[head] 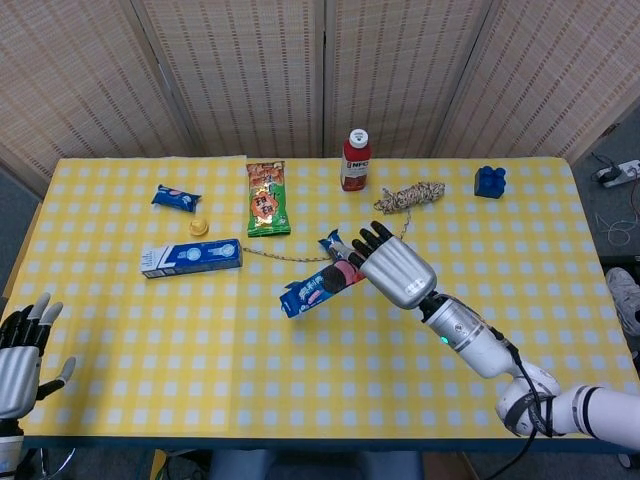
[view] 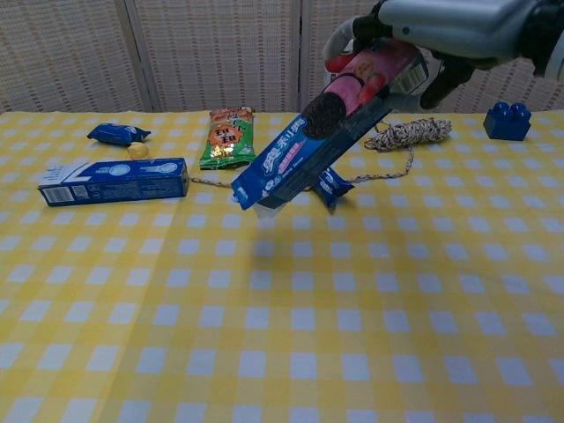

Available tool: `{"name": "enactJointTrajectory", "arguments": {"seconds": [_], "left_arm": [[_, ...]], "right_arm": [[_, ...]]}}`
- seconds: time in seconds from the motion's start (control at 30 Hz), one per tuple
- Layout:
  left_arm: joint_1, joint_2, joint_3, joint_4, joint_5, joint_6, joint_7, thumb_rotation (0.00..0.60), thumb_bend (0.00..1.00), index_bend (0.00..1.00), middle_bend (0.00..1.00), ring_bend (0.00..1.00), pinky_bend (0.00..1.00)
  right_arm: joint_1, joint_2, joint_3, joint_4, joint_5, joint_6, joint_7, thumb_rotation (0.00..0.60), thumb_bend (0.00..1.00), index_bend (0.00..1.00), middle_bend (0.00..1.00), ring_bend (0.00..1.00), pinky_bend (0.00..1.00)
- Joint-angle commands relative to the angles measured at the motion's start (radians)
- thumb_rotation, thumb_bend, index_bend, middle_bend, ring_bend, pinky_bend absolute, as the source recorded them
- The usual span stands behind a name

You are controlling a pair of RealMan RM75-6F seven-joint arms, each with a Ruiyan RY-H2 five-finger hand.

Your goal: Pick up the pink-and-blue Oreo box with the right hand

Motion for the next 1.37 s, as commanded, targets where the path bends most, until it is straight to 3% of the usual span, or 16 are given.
{"name": "enactJointTrajectory", "arguments": {"seconds": [0.03,0.17,0.23,0.33,0.43,0.7,0.83,1.07,1.37], "left_arm": [[0.001,0.001,0.003,0.001,-0.001,-0.002,0.0,0.6,0.34,0.1,0.03,0.06,0.04],[0.003,0.007,0.003,-0.001,-0.004,-0.001,-0.001,0.6,0.34,0.1,0.03,0.06,0.04],[0.004,0.007,0.002,-0.001,-0.005,0.0,-0.001,0.6,0.34,0.1,0.03,0.06,0.04],[0.003,0.006,0.004,-0.002,-0.003,-0.001,0.003,0.6,0.34,0.1,0.03,0.06,0.04],[0.002,0.005,0.005,-0.003,-0.004,-0.005,0.005,0.6,0.34,0.1,0.03,0.06,0.04],[-0.006,0.006,-0.005,0.006,-0.015,-0.014,-0.005,0.6,0.34,0.1,0.03,0.06,0.04],[-0.013,0.005,-0.01,0.01,-0.017,-0.021,-0.008,0.6,0.34,0.1,0.03,0.06,0.04],[-0.021,0.0,-0.024,0.015,-0.022,-0.016,-0.004,0.6,0.34,0.1,0.03,0.06,0.04],[-0.028,-0.003,-0.025,-0.009,-0.003,-0.003,0.022,0.6,0.34,0.1,0.03,0.06,0.04]], "right_arm": [[-0.032,-0.074,-0.015,0.06,0.018,0.022,0.07,0.6,0.35,0.18,0.34,0.23,0.22],[-0.042,-0.109,-0.028,0.095,0.06,-0.017,0.105,0.6,0.34,0.05,0.26,0.19,0.22],[-0.042,-0.113,-0.03,0.098,0.075,-0.037,0.119,0.6,0.26,0.0,0.16,0.13,0.21],[-0.045,-0.115,-0.029,0.099,0.088,-0.053,0.152,0.6,0.17,0.0,0.04,0.05,0.17],[-0.055,-0.105,-0.027,0.089,0.093,-0.052,0.178,0.6,0.16,0.0,0.0,0.02,0.16],[-0.139,0.002,-0.028,0.024,0.099,0.052,0.179,0.6,0.16,0.0,0.02,0.02,0.16],[-0.203,0.055,-0.041,0.007,0.087,0.13,0.187,0.6,0.2,0.0,0.12,0.06,0.16],[-0.344,0.149,-0.086,-0.014,0.068,0.271,0.227,0.6,0.23,0.01,0.22,0.13,0.19],[-0.526,0.195,-0.138,-0.007,0.033,0.444,0.324,0.6,0.24,0.02,0.24,0.13,0.2]]}}
